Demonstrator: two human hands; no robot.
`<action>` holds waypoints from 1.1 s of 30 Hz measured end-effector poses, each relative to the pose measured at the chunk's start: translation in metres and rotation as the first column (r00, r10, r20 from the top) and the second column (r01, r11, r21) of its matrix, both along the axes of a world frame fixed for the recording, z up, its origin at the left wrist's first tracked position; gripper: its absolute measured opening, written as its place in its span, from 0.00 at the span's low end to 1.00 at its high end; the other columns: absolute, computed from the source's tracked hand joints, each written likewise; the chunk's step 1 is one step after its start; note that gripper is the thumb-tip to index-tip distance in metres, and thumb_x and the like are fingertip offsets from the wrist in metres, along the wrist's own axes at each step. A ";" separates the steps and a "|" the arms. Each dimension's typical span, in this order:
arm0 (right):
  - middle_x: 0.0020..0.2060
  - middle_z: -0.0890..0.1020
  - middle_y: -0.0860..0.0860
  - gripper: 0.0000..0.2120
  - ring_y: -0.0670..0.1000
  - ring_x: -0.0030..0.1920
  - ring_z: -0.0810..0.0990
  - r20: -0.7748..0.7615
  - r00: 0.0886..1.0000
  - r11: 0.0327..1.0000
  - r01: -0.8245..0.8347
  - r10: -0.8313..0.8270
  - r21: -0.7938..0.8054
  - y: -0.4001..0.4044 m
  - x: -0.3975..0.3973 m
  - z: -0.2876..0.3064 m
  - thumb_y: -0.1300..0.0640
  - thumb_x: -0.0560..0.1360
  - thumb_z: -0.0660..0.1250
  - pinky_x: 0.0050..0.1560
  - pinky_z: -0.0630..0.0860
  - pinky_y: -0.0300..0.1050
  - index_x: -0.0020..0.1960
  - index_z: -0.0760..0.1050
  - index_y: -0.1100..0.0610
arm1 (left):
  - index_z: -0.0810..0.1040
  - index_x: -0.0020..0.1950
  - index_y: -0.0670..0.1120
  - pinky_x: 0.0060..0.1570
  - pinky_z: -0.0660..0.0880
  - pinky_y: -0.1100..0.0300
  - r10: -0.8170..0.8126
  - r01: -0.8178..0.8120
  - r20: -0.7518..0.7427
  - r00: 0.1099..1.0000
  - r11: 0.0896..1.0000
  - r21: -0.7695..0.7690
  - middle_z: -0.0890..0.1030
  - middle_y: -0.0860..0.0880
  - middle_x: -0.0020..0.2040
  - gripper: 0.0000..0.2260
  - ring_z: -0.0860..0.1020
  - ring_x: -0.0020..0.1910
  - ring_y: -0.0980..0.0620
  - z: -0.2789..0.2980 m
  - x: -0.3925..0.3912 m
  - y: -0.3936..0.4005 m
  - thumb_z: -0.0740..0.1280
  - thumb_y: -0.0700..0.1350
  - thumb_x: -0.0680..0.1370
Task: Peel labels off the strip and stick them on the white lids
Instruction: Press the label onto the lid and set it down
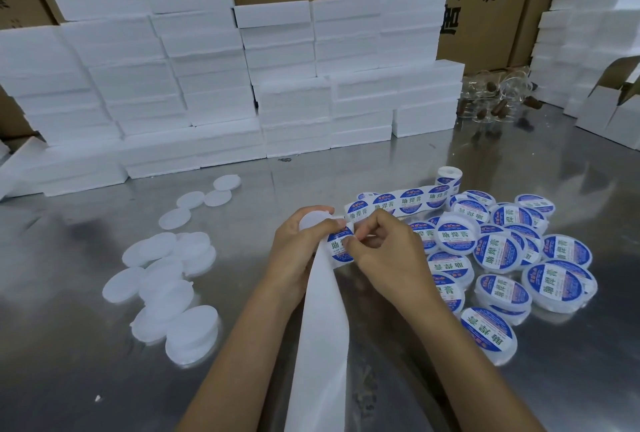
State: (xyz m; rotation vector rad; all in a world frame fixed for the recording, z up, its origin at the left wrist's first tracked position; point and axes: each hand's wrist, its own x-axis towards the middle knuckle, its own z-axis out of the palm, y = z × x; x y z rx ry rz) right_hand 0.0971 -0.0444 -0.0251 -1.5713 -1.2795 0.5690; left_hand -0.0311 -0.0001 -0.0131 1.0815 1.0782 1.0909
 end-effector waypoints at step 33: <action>0.42 0.84 0.54 0.13 0.47 0.40 0.84 -0.416 0.894 0.971 -0.078 0.169 0.225 0.010 -0.005 0.023 0.63 0.69 0.77 0.34 0.76 0.34 0.43 0.73 0.54 | 0.75 0.69 0.39 0.70 0.71 0.46 -0.102 0.104 0.330 0.938 0.995 0.011 0.77 0.33 0.66 0.33 0.75 0.67 0.35 0.021 0.005 -0.013 0.49 0.63 0.82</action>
